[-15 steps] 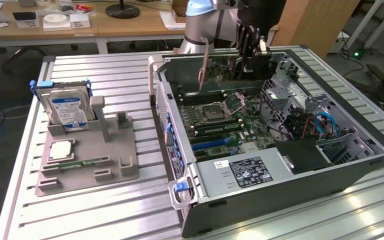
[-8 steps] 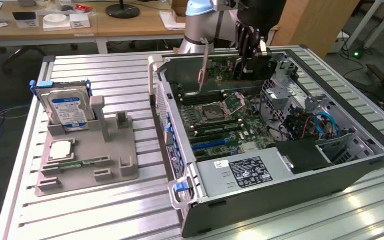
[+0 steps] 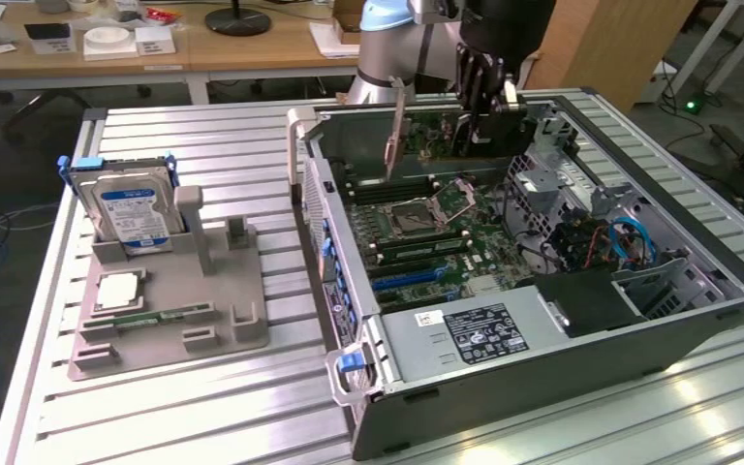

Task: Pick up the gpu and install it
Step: 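Insert the gpu into the slot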

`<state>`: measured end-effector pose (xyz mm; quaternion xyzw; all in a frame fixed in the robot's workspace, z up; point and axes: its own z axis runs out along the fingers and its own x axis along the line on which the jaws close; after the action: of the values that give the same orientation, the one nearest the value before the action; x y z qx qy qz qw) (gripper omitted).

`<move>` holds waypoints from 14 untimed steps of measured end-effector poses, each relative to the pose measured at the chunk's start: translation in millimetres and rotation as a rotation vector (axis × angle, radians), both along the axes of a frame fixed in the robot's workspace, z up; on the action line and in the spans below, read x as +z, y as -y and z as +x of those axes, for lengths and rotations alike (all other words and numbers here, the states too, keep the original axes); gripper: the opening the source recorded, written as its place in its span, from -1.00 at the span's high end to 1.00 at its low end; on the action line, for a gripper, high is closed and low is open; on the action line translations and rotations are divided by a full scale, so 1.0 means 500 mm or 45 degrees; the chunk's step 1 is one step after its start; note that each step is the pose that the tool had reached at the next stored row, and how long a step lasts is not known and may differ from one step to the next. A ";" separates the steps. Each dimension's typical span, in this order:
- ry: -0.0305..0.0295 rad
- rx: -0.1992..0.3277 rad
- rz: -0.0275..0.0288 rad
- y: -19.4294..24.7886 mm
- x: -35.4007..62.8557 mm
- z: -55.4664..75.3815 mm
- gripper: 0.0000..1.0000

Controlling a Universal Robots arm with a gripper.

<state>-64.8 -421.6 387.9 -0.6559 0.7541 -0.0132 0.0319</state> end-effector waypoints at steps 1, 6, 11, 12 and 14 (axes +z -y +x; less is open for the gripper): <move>0.0001 0.002 0.0003 0.0012 0.000 0.000 0.44; 0.0004 0.013 0.0000 0.0045 0.000 0.000 0.44; 0.0011 0.026 0.0000 0.0098 -0.001 -0.001 0.44; 0.0012 0.029 0.0002 0.0104 -0.001 -0.001 0.44; 0.0006 0.031 -0.0001 0.0150 -0.004 -0.002 0.44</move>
<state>-65.8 -429.1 385.8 -0.6650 0.7460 -0.0130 0.0322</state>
